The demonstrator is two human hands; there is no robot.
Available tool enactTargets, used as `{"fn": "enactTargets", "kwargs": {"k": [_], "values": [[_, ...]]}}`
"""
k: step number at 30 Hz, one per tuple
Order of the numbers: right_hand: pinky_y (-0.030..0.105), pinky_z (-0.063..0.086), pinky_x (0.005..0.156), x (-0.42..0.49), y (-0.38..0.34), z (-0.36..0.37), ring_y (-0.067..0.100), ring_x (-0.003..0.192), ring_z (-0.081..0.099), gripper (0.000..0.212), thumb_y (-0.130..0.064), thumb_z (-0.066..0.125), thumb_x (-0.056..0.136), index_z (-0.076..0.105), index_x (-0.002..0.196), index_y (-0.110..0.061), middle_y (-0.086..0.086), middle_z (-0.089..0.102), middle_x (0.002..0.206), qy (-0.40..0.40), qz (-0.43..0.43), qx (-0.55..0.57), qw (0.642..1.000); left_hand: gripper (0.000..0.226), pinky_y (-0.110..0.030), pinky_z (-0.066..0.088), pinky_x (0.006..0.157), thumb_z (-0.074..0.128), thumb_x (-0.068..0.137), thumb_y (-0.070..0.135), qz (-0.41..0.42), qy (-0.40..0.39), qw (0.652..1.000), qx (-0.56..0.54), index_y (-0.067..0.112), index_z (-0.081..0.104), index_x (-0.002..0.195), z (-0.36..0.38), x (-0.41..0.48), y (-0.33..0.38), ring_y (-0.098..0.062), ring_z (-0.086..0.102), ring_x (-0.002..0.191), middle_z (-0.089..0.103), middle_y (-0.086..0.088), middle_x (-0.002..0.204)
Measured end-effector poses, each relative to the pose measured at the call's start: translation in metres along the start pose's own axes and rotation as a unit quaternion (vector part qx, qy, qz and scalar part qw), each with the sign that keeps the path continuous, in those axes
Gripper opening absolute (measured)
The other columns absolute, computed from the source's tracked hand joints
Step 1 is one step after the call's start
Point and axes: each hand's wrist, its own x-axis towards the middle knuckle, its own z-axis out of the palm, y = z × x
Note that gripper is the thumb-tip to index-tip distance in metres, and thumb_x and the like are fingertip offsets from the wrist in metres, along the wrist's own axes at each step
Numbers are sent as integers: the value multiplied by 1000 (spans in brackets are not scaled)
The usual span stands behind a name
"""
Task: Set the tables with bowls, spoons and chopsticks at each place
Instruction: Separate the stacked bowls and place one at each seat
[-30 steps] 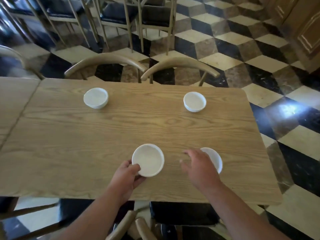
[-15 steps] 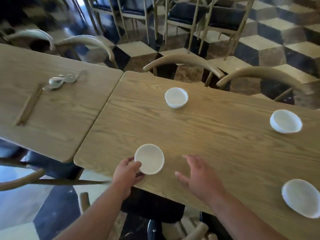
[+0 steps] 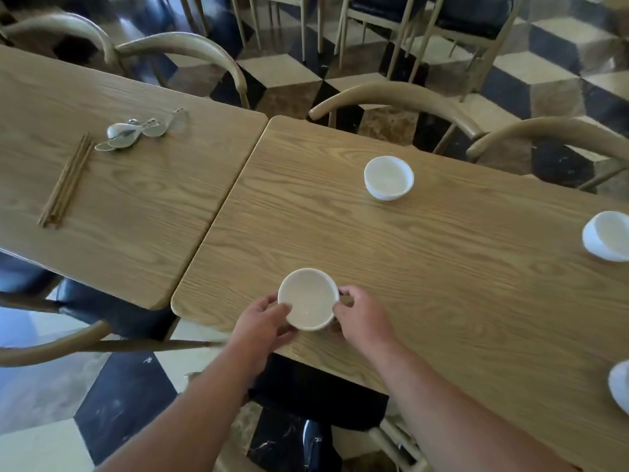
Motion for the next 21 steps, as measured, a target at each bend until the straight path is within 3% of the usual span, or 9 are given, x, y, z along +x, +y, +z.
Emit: {"fn": "enactTargets", "kwargs": {"k": [10, 17, 19, 21], "values": [[50, 64, 76, 14, -2, 13, 30, 75, 77, 29, -20, 61, 97, 67, 122, -31, 3, 76, 83, 29, 12, 48, 998, 39, -37, 64, 83, 71, 103, 18, 26, -11, 999, 30, 19, 59, 140, 0, 5, 17, -35, 79, 107, 79, -16, 116], [51, 65, 78, 12, 2, 15, 27, 81, 76, 32, -23, 65, 99, 65, 130, -29, -1, 73, 87, 24, 17, 66, 997, 45, -24, 61, 74, 61, 108, 16, 38, -24, 992, 120, 20, 54, 153, 2, 10, 24, -19, 73, 99, 74, -13, 125], [50, 65, 82, 13, 5, 13, 26, 87, 77, 41, -27, 68, 96, 63, 137, -28, 0, 75, 98, 2, 19, 79, 997, 50, -26, 60, 77, 60, 109, 14, 33, -37, 987, 150, 24, 50, 156, 6, 8, 29, -20, 72, 99, 72, -11, 125], [46, 63, 94, 13, 10, 9, 25, 107, 74, 62, -36, 71, 93, 52, 152, -29, 4, 73, 126, -33, 24, 70, 997, 59, -33, 60, 87, 65, 106, 21, 34, -38, 981, 188, 30, 43, 160, 13, 1, 34, -25, 72, 109, 71, -8, 129]]}}
